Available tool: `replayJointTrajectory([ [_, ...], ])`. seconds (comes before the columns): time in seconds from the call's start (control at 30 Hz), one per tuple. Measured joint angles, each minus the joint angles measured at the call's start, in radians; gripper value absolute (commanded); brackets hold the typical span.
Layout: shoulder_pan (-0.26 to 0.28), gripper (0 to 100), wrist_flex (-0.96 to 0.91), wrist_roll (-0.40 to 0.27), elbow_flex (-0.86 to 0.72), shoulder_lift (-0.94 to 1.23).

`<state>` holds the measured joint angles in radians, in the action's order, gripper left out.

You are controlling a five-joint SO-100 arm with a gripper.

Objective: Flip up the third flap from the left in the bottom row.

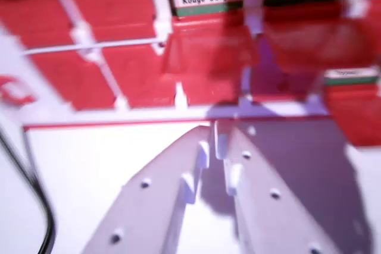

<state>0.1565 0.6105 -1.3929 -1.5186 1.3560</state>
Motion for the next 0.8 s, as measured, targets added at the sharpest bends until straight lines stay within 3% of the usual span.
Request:
replayJointTrajectory([
  [0.2, -0.012, 0, 0.244, -0.100, 0.000, 0.190],
  [0.4, -0.077, 0, 0.453, -0.221, 0.000, 0.371],
  [0.6, -0.140, 0, 0.469, -0.249, 0.000, 0.538],
  [0.67, -0.156, 0, 0.491, -0.319, -0.005, 0.594],
  [0.73, -0.172, 0, 0.499, -0.434, -0.034, 0.646],
  [0.8, -0.190, 0, 0.502, -0.482, -0.035, 0.669],
])
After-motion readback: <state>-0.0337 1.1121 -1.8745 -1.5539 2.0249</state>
